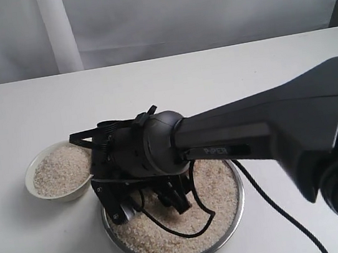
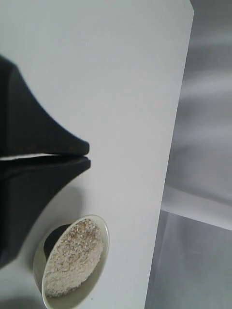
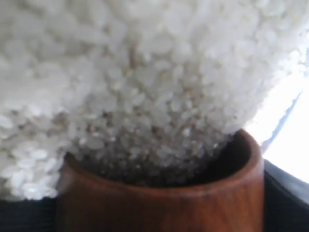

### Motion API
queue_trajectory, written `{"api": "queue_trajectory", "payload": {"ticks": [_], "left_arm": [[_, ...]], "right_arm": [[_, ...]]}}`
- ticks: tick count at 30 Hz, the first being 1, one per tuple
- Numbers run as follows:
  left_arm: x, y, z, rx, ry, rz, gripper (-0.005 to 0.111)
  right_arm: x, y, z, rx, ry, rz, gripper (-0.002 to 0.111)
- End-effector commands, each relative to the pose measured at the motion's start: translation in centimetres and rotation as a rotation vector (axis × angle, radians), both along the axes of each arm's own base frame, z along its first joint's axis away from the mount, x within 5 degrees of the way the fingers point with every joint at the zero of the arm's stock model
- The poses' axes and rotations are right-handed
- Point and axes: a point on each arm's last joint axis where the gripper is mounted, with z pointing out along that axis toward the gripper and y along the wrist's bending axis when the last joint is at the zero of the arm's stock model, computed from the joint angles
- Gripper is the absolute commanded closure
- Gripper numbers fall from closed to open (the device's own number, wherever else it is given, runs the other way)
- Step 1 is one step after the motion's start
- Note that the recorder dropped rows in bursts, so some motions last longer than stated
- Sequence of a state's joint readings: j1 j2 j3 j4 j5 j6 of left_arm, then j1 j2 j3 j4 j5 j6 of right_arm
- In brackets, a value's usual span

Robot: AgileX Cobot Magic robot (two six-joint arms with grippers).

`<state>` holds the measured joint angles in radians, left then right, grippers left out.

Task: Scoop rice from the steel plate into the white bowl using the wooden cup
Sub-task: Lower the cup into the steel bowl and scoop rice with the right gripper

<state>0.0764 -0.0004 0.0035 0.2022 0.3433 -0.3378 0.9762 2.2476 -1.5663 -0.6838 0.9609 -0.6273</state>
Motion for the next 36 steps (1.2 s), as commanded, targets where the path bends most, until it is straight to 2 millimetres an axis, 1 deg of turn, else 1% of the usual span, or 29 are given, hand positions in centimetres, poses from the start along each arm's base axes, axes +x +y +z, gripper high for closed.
{"api": "queue_trajectory", "payload": {"ticks": [1,6,10,16,25,29,36], "left_arm": [[0.0,-0.1,0.2,-0.007,-0.01,-0.008,0.107],[0.0,-0.1,0.2,-0.007,-0.01,-0.008,0.107],[0.0,-0.1,0.2,-0.007,-0.01,-0.008,0.107],[0.0,-0.1,0.2,-0.007,-0.01,-0.008,0.107],[0.0,-0.1,0.2,-0.007,-0.01,-0.008,0.107],[0.0,-0.1,0.2,-0.007,-0.01,-0.008,0.107],[0.0,-0.1,0.2,-0.007,-0.01,-0.008,0.107]], "right_arm": [[-0.9,0.6,0.1,0.055,0.039,-0.01,0.108],[-1.1,0.9,0.3,0.102,0.06,-0.021,0.108],[-1.2,0.9,0.9,0.125,0.057,-0.022,0.108],[-1.6,1.0,1.6,0.182,0.101,-0.06,0.108],[-1.7,1.1,1.6,0.195,0.12,-0.072,0.108],[-1.1,0.4,1.5,0.194,0.129,-0.1,0.108],[-0.6,-1.3,0.0,0.179,0.167,-0.146,0.108]]}}
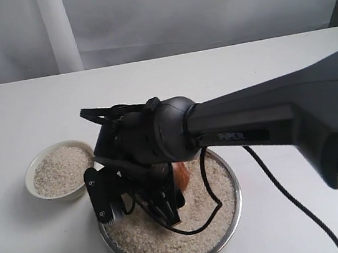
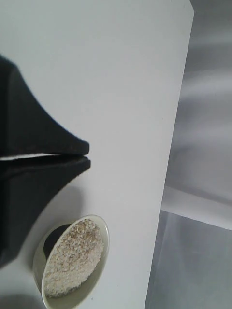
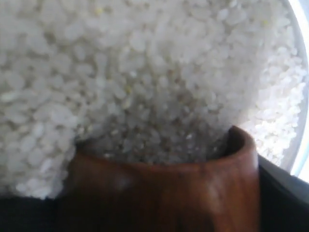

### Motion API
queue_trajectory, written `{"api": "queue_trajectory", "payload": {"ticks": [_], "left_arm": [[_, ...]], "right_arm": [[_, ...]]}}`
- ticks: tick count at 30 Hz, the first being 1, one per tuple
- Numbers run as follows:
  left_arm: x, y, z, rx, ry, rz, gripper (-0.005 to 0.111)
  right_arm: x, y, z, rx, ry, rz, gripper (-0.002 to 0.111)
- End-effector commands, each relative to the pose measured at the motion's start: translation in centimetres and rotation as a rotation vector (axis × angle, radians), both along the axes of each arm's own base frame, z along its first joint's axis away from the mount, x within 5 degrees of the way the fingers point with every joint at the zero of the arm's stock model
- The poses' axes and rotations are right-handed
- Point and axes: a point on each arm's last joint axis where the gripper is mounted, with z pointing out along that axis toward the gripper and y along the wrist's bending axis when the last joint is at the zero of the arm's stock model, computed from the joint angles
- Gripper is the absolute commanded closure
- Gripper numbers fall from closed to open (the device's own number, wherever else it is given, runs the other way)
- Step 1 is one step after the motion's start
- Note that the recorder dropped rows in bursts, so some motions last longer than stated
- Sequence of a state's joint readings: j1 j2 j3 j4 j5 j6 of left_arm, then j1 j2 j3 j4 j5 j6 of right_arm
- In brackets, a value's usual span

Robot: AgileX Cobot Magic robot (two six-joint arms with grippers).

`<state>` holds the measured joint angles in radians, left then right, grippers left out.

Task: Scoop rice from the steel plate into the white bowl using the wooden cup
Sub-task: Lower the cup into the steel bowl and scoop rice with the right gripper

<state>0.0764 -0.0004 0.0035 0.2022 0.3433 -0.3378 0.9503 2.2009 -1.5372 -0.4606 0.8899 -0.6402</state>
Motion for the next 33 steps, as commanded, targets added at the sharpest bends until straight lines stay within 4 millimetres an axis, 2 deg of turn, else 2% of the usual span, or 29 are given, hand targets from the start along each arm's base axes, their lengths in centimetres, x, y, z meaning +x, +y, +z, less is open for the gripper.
{"api": "queue_trajectory", "payload": {"ticks": [1,7,22,27,33], "left_arm": [[0.0,-0.1,0.2,-0.007,-0.01,-0.008,0.107],[0.0,-0.1,0.2,-0.007,-0.01,-0.008,0.107],[0.0,-0.1,0.2,-0.007,-0.01,-0.008,0.107],[0.0,-0.1,0.2,-0.007,-0.01,-0.008,0.107],[0.0,-0.1,0.2,-0.007,-0.01,-0.008,0.107]], "right_arm": [[0.2,-1.3,-0.8,0.011,0.051,-0.048,0.108],[0.2,-1.4,-1.7,0.088,0.088,-0.053,0.108],[0.5,-0.3,-1.5,0.27,0.092,-0.086,0.108],[0.6,-1.6,-1.9,0.272,0.112,-0.106,0.108],[0.3,-3.9,-1.0,0.406,0.079,-0.149,0.108]]}}
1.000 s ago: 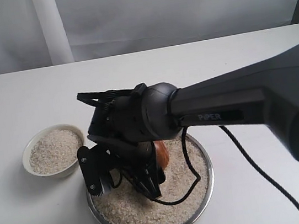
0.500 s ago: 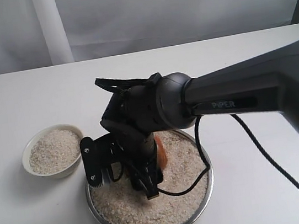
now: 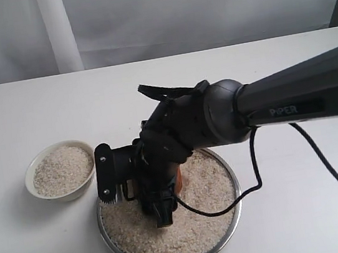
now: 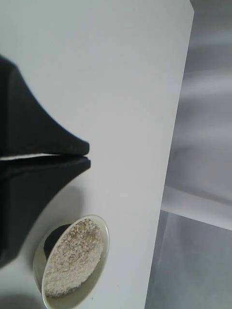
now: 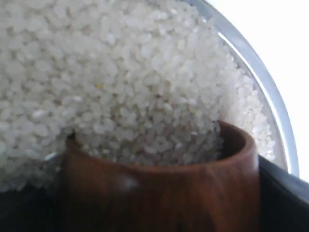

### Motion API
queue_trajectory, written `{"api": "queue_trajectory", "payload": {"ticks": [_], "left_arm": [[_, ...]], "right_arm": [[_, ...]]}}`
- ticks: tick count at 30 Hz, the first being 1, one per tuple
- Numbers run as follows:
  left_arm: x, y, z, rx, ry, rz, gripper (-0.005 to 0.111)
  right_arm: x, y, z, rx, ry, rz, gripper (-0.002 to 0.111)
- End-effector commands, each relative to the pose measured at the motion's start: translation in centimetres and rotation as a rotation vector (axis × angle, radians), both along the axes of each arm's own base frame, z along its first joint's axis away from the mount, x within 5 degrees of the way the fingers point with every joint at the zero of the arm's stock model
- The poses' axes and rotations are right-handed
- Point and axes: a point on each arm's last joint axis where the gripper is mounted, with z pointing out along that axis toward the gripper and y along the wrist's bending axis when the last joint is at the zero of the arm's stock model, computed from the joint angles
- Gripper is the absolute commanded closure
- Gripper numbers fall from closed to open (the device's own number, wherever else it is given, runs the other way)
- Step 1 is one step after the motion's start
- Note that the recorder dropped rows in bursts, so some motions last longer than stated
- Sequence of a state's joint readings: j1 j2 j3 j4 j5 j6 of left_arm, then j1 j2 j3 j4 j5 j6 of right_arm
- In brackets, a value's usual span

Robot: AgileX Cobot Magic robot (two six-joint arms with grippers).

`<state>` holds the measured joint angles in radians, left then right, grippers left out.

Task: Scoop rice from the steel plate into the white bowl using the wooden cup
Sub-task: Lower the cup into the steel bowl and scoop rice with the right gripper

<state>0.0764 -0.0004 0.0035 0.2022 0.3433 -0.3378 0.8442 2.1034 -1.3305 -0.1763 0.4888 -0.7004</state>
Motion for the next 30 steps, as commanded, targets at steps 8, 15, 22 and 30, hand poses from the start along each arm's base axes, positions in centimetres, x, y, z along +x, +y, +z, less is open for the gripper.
{"api": "queue_trajectory", "payload": {"ticks": [8,15,22,30], "left_arm": [[0.0,-0.1,0.2,-0.007,-0.01,-0.008,0.107],[0.0,-0.1,0.2,-0.007,-0.01,-0.008,0.107],[0.0,-0.1,0.2,-0.007,-0.01,-0.008,0.107],[0.0,-0.1,0.2,-0.007,-0.01,-0.008,0.107]], "right_arm": [[-0.9,-3.1,-2.7,0.191,0.029,-0.161,0.108],[-0.9,-3.0,-2.6,0.275,-0.002,-0.211,0.108],[-0.7,-2.9,-2.4,0.32,-0.009,-0.252,0.108],[-1.0,-3.3,-0.7,0.404,-0.066,-0.271,0.108]]}}
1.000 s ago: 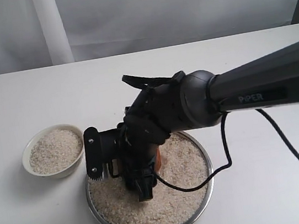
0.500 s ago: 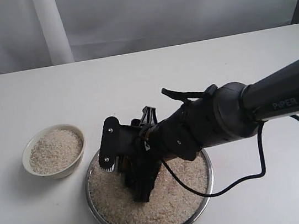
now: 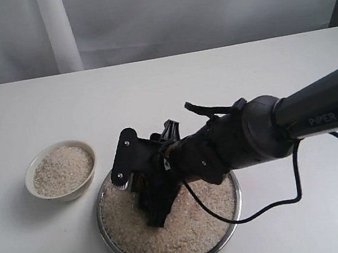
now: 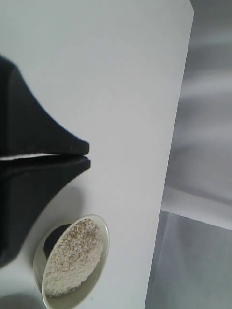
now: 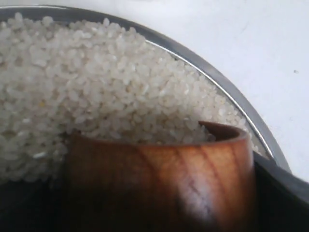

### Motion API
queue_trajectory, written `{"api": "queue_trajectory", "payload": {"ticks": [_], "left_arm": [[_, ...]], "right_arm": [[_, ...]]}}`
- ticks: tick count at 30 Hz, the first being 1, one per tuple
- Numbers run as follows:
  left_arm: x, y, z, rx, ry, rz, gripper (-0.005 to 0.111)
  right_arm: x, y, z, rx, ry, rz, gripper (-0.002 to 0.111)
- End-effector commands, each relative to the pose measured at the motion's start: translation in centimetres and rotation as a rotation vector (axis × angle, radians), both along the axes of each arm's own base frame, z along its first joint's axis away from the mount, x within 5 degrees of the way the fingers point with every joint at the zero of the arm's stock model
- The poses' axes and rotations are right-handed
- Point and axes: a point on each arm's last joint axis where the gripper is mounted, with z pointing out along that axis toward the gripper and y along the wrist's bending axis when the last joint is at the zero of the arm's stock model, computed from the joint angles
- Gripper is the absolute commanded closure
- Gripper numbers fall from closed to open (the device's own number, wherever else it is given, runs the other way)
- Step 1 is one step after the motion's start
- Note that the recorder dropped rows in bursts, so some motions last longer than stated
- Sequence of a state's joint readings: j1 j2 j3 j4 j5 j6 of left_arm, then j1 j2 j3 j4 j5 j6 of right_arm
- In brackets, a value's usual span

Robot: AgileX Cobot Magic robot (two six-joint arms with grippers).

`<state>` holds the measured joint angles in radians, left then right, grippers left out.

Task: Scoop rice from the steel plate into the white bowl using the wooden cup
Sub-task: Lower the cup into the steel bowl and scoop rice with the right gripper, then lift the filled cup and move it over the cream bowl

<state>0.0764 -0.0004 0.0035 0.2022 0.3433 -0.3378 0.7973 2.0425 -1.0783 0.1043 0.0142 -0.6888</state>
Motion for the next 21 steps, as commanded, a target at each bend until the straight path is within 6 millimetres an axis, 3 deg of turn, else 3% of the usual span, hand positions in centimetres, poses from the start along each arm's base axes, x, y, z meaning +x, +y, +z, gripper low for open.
{"api": "queue_trajectory", "payload": {"ticks": [1,10,21], "left_arm": [[0.0,-0.1,0.2,-0.007,-0.01,-0.008,0.107],[0.0,-0.1,0.2,-0.007,-0.01,-0.008,0.107],[0.0,-0.1,0.2,-0.007,-0.01,-0.008,0.107]], "right_arm": [[-0.4,-1.0,1.0,0.063,-0.044,-0.039,0.108],[-1.3,-2.1,3.1,0.203,-0.117,-0.109,0.108],[-2.0,-2.4,5.0,0.569,-0.19,-0.189,0.108]]}}
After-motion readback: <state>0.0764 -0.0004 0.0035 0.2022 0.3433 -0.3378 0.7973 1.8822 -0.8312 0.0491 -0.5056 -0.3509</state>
